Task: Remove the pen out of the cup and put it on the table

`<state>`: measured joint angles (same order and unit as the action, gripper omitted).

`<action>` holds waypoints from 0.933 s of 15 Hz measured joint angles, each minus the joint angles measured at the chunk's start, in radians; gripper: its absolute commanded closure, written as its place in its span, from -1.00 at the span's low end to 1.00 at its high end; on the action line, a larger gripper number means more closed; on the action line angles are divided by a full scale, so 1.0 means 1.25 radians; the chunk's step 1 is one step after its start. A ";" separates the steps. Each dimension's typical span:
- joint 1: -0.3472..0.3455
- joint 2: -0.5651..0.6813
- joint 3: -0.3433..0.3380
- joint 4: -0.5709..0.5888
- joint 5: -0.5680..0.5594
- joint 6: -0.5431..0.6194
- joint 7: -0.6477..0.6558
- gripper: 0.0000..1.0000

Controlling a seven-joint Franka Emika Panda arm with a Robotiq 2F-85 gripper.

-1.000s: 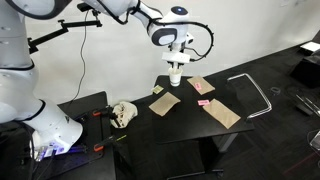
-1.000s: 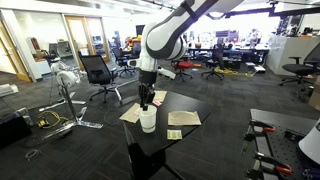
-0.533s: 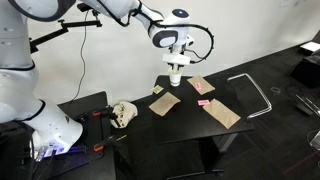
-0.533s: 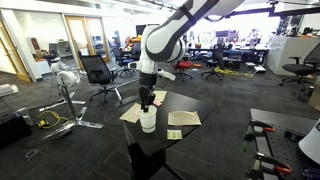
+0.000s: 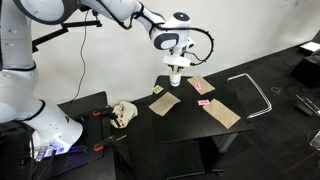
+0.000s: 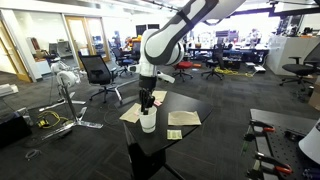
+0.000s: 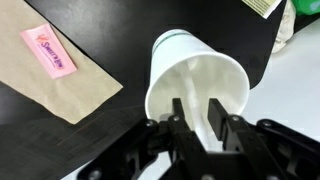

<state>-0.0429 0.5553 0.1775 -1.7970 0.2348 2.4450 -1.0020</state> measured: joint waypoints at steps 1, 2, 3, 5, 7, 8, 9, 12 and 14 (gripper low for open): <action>0.000 0.004 0.001 0.003 0.000 0.000 0.000 0.35; 0.000 0.007 0.001 0.006 -0.001 0.000 0.000 0.34; 0.000 0.010 0.002 0.008 -0.001 0.000 0.000 0.35; -0.002 0.016 0.006 0.014 -0.001 0.000 0.000 0.49; -0.003 0.022 0.009 0.019 -0.002 0.000 0.000 0.87; -0.003 0.025 0.011 0.022 -0.002 0.000 0.000 1.00; -0.003 0.028 0.012 0.024 -0.002 0.000 0.000 1.00; -0.005 0.030 0.014 0.027 -0.003 0.000 0.000 0.94; -0.006 0.030 0.015 0.027 -0.005 0.000 0.000 0.94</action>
<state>-0.0509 0.5931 0.1962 -1.7639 0.2285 2.4446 -1.0022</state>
